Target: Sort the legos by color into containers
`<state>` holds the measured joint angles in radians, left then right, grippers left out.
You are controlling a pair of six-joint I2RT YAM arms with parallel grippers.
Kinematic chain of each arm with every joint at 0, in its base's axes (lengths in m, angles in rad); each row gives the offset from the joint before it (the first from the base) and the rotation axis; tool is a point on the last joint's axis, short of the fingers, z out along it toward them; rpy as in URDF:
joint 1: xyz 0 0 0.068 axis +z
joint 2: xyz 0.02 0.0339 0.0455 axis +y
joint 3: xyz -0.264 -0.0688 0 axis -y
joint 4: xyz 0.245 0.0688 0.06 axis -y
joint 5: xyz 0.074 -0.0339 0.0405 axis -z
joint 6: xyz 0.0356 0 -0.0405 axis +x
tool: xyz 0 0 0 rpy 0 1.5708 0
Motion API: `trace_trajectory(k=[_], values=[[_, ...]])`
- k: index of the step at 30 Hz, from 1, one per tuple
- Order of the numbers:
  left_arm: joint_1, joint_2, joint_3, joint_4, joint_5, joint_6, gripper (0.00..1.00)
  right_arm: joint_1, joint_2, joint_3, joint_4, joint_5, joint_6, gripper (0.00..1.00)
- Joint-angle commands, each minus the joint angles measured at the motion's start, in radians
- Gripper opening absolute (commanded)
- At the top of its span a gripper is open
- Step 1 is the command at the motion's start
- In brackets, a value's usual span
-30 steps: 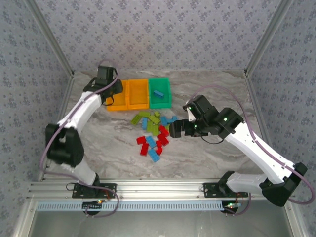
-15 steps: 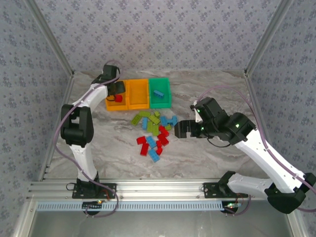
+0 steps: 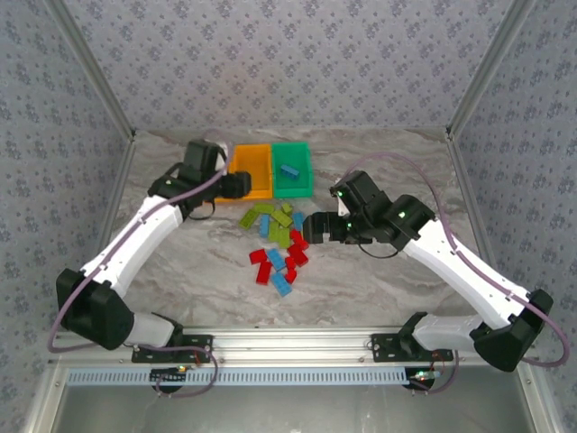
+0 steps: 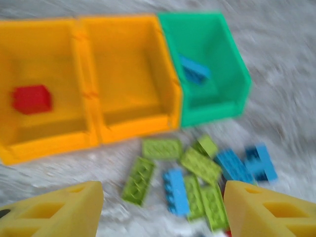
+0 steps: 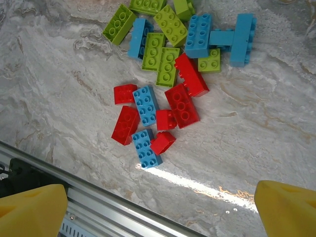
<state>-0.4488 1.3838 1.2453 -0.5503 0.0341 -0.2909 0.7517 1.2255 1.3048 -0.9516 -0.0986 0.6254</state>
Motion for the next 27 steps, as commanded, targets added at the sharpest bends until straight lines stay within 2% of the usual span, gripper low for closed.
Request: trace_trajectory(k=[1, 4, 15, 27], values=[[-0.013, 0.081, -0.078, -0.076, 0.045, 0.065, 0.67, 0.011, -0.005, 0.004, -0.009, -0.017, 0.015, 1.00], [-0.013, 0.163, -0.092, -0.042, 0.030, 0.078, 0.67, 0.016, -0.032, -0.003, -0.025, -0.003, 0.025, 1.00], [-0.001, 0.449, 0.048, -0.045, -0.016, 0.160, 0.66, 0.018, -0.147, -0.042, -0.092, 0.060, 0.059, 1.00], [0.010, 0.538, 0.057, -0.034, -0.017, 0.160, 0.47, 0.015, -0.184, -0.046, -0.123, 0.072, 0.071, 1.00]])
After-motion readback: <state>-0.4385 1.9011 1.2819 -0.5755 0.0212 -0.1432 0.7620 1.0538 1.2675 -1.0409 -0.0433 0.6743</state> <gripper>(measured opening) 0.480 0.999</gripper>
